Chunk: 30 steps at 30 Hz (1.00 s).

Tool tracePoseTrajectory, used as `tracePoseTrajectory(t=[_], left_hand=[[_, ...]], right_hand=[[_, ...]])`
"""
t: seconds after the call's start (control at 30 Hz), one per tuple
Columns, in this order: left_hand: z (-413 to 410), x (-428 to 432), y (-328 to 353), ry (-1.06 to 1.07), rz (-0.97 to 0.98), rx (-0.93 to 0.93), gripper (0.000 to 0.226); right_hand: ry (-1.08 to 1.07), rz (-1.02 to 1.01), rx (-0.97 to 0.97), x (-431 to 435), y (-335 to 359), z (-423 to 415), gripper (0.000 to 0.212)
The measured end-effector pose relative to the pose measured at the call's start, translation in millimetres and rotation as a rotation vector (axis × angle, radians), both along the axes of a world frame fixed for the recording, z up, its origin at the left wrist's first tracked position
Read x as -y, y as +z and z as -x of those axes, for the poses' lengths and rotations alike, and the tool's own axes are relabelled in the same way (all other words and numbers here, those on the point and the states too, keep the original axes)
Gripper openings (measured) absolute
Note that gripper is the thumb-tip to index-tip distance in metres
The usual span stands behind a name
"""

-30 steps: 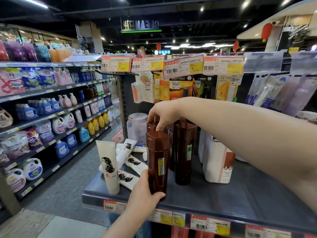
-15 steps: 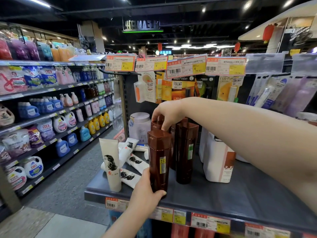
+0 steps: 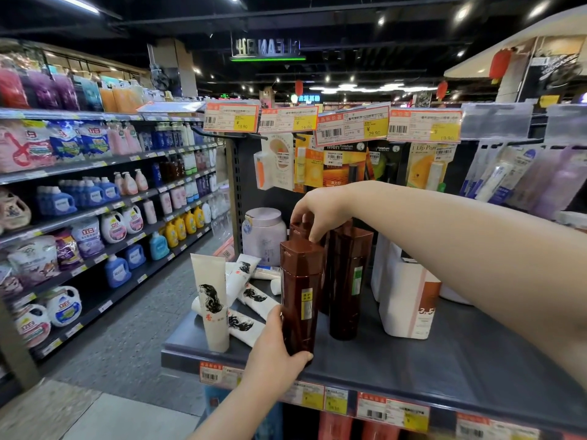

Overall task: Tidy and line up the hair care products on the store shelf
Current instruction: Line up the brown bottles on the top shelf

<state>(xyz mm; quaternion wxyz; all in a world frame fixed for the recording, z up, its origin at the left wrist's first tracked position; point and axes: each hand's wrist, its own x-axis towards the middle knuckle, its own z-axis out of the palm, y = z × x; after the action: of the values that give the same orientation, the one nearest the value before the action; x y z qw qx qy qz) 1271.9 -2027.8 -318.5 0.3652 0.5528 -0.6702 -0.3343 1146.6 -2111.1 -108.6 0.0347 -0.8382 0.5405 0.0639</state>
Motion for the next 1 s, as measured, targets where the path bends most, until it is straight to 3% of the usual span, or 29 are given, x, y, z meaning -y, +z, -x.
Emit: tracePoseTrajectory(t=[0.3, 0.63, 1.0], left_hand=[[-1.7, 0.2, 2.8, -0.012, 0.031, 0.015, 0.058], [-3.9, 2.5, 3.2, -0.054, 0.022, -0.017, 0.076], [-14.1, 1.2, 6.1, -0.139, 0.086, -0.101, 0.071]], right_hand=[[0.028, 0.016, 0.026, -8.8, -1.6, -5.8, 0.055], [-0.016, 0.028, 0.050, -14.5, -4.3, -1.6, 0.052], [-0.191, 0.293, 0.265, -67.7, -2.6, 13.9, 0.044]])
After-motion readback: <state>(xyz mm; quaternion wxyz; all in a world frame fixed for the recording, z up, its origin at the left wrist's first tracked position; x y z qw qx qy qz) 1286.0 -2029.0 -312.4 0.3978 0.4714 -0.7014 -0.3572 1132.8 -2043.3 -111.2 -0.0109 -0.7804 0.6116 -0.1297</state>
